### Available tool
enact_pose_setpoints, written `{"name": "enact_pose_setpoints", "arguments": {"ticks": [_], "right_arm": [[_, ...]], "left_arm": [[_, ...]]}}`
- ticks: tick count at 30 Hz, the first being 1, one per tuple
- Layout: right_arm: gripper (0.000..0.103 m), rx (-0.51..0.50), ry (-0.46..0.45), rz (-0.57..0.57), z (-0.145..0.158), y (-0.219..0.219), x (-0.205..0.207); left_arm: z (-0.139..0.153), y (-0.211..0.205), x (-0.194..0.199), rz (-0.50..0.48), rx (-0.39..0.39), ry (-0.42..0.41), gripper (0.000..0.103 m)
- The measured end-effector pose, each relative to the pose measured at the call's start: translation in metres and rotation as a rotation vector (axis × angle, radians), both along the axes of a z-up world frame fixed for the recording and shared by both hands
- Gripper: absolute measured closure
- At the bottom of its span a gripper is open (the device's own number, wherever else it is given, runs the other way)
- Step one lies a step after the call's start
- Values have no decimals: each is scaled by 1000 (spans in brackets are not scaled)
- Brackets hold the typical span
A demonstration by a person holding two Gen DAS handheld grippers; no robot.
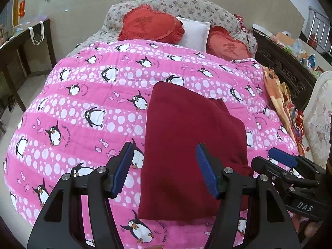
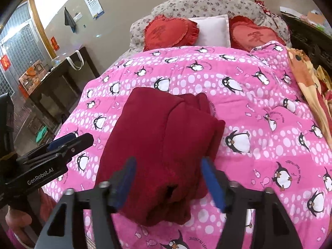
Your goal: Fold small clothes
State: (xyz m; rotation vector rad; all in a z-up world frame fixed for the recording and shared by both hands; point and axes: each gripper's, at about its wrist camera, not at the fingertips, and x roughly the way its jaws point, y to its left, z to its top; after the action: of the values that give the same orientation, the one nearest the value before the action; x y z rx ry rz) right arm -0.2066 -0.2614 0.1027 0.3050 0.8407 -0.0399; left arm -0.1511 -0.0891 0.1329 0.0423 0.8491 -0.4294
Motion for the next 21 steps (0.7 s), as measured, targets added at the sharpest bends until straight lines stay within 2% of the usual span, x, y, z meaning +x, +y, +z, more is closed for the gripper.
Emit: {"name": "enact_pose_setpoints", "arguments": {"ticks": [21], "right_arm": [[32, -2, 37, -12, -6, -2, 2]], "left_arm": [[-3, -9, -3, -25, 41, -9, 40]]}}
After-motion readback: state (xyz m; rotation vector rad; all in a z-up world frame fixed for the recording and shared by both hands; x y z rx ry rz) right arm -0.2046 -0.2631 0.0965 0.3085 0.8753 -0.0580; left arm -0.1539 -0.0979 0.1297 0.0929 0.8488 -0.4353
